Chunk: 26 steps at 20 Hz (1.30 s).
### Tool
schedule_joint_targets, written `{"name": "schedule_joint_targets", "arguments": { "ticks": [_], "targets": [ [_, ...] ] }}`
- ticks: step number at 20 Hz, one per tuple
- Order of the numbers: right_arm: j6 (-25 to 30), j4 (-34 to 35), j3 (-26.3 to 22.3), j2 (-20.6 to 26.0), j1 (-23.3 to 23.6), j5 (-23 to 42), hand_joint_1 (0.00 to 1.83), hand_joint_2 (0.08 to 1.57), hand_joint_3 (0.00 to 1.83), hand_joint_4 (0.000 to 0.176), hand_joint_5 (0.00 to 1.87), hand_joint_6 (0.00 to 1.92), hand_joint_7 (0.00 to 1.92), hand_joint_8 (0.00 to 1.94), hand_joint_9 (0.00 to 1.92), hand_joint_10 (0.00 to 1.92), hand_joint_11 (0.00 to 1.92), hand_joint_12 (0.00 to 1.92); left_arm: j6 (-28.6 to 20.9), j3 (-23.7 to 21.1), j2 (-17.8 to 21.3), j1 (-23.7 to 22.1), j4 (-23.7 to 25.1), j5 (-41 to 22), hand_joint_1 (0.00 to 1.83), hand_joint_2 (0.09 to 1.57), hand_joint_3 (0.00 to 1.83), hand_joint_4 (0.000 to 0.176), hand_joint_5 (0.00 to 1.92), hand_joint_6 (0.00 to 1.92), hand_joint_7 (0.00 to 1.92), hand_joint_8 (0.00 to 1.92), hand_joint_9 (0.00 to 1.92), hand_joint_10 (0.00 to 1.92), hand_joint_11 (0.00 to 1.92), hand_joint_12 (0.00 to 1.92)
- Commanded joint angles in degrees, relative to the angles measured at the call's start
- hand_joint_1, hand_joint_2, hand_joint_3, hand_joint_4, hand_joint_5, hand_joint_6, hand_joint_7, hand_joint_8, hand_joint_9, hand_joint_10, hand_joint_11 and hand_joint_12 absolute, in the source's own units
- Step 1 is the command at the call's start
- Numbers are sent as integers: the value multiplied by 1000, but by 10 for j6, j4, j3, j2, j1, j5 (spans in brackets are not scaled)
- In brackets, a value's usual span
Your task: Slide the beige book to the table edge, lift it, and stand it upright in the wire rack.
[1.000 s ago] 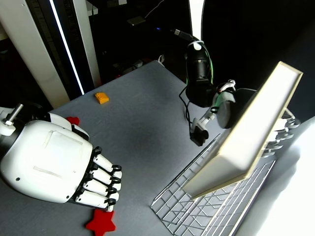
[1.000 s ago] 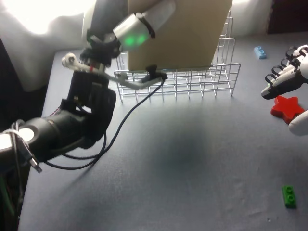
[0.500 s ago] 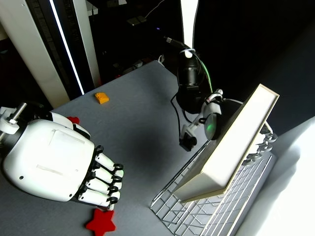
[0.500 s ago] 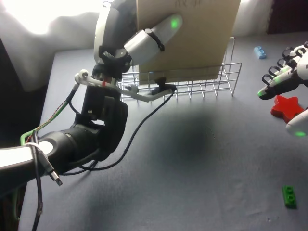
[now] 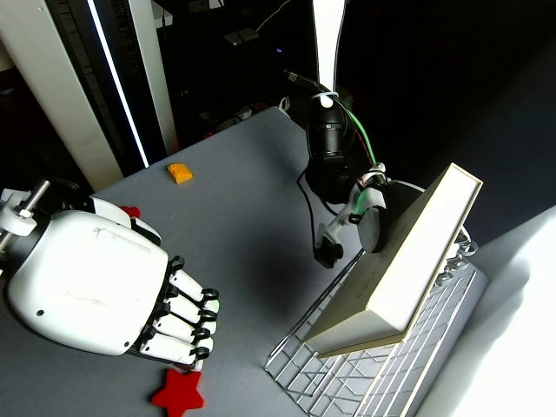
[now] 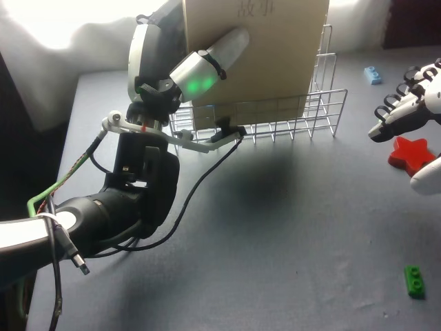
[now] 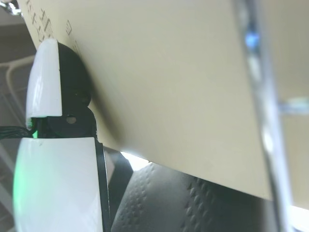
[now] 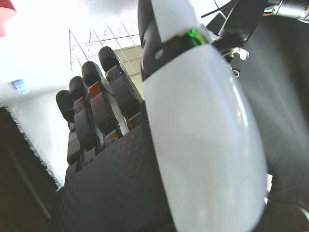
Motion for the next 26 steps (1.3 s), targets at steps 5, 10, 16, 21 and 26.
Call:
{"name": "schedule_joint_targets", "arguments": {
  "ticks": [5,10,16,21,26],
  "targets": [
    [-1,6,-1,3,8,-45,248,1174,2,0,286,0,260,0,252,1,0,688,-12,-8,1,3,5,-60,1486,1148,1,0,797,1121,737,1254,817,1321,955,1385],
    [-3,5,-1,3,8,-44,254,1177,1,0,282,0,260,0,254,0,0,662,-12,-4,4,5,5,-60,1364,1182,3,0,776,1219,749,1269,890,1357,994,1209],
    [-3,5,-1,3,8,-44,216,1184,1,0,261,1,246,0,244,1,0,682,-13,-2,7,6,5,-60,1200,1226,0,0,879,1277,650,1332,662,827,587,1228],
    [-3,6,-1,3,8,-44,256,1177,0,0,285,6,261,5,252,4,0,663,-14,-6,16,9,5,-59,975,1056,0,0,648,69,593,4,576,50,251,1052],
    [-3,6,-1,3,8,-43,241,1173,0,0,291,1,276,3,271,4,0,666,-15,-10,24,8,5,-59,754,1009,0,0,482,0,378,0,368,0,37,961]
  ]
}}
